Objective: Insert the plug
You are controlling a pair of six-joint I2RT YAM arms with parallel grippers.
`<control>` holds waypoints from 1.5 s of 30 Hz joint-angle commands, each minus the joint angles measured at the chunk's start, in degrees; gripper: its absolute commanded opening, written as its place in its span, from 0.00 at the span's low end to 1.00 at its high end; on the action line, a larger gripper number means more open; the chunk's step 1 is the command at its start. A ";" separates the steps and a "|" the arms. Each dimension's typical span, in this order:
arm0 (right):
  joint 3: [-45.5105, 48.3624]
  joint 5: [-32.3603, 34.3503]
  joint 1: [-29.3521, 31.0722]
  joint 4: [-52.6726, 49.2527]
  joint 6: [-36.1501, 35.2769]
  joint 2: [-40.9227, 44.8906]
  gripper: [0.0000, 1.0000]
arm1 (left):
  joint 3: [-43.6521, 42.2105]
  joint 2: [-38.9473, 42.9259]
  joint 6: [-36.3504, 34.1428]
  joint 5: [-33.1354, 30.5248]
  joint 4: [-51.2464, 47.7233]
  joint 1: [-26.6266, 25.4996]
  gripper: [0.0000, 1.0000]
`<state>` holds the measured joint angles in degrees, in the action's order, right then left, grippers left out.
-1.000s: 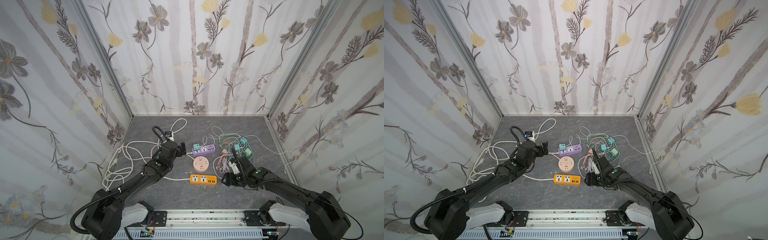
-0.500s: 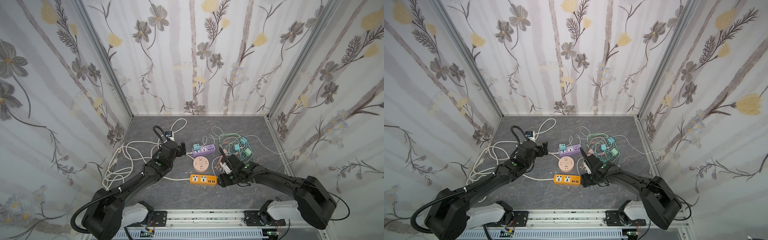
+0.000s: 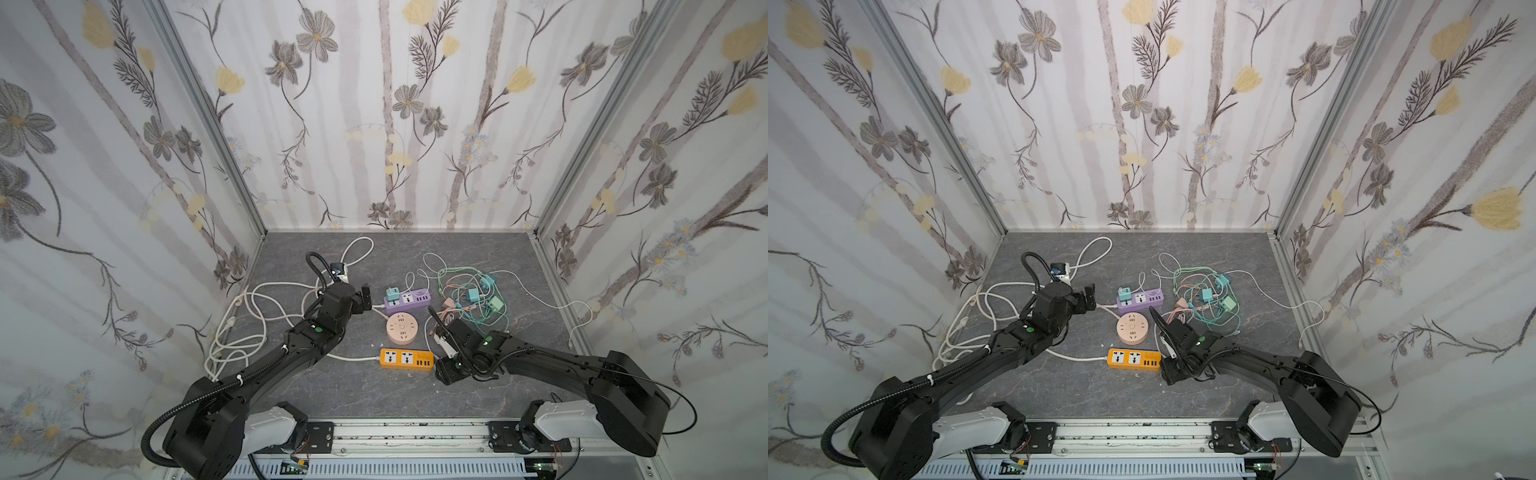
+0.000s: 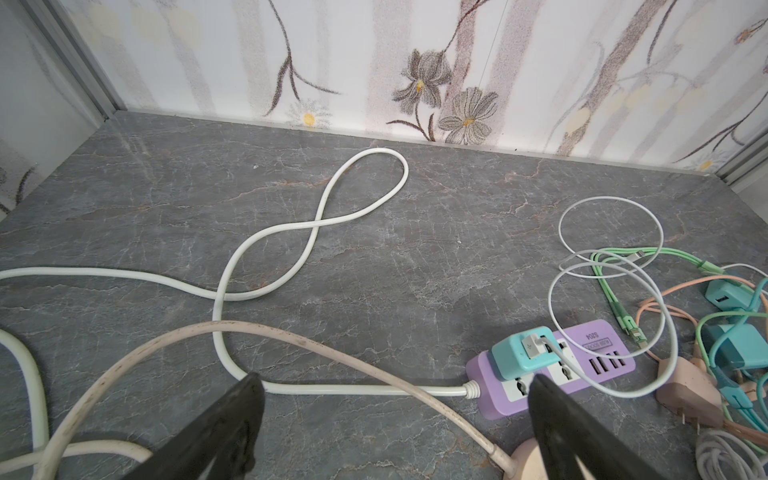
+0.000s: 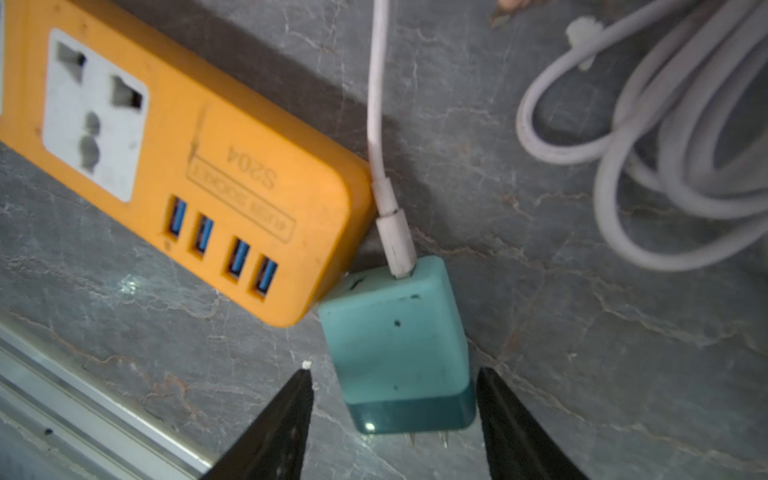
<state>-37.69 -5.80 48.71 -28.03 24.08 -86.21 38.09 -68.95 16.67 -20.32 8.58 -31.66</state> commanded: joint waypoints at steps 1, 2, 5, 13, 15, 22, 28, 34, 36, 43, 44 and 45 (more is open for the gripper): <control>-1.51 3.69 1.36 -0.15 -0.14 -1.28 0.64 | -0.28 0.13 0.12 -1.04 0.92 0.03 1.00; -1.90 4.22 1.76 -0.50 -0.09 -1.85 0.64 | -0.22 0.21 0.12 -1.13 0.83 0.04 1.00; -3.80 5.57 2.89 -2.07 -0.26 -3.77 0.64 | -0.51 0.39 0.17 -1.41 0.75 0.03 1.00; -7.19 8.70 4.86 -6.91 1.17 -7.04 0.55 | -0.69 0.92 -0.27 -0.74 -0.14 0.32 1.00; -8.58 8.88 5.40 -8.37 1.22 -8.49 0.54 | -0.28 0.99 0.56 -0.43 -0.96 0.52 1.00; -10.07 5.99 5.70 -9.35 0.08 -10.82 0.52 | -0.50 2.30 3.10 0.85 -2.31 1.47 1.00; -10.14 5.13 6.13 -9.23 1.29 -13.91 0.47 | 0.29 2.68 4.57 1.50 -6.09 1.85 1.00; -8.29 8.03 6.75 -8.32 2.60 -10.59 0.31 | 0.87 2.68 7.92 1.17 -9.23 1.95 1.00; -6.71 10.75 6.76 -8.58 3.87 -6.33 0.28 | 1.57 2.60 7.81 4.18 -9.78 1.95 1.00; -4.95 21.21 6.75 -3.29 0.05 13.36 0.27 | 9.13 -0.42 6.48 20.12 -13.33 1.00 1.00; -4.87 22.31 6.75 -0.31 -1.52 15.26 0.27 | 9.49 -0.40 7.36 23.11 -11.74 0.99 1.00; -4.86 23.31 6.75 2.80 -3.05 16.54 0.28 | 9.92 -0.25 8.38 26.05 -10.16 0.99 1.00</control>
<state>-42.65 11.44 55.44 -34.89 24.84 -72.36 46.81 -69.14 23.00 -4.54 -3.81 -30.59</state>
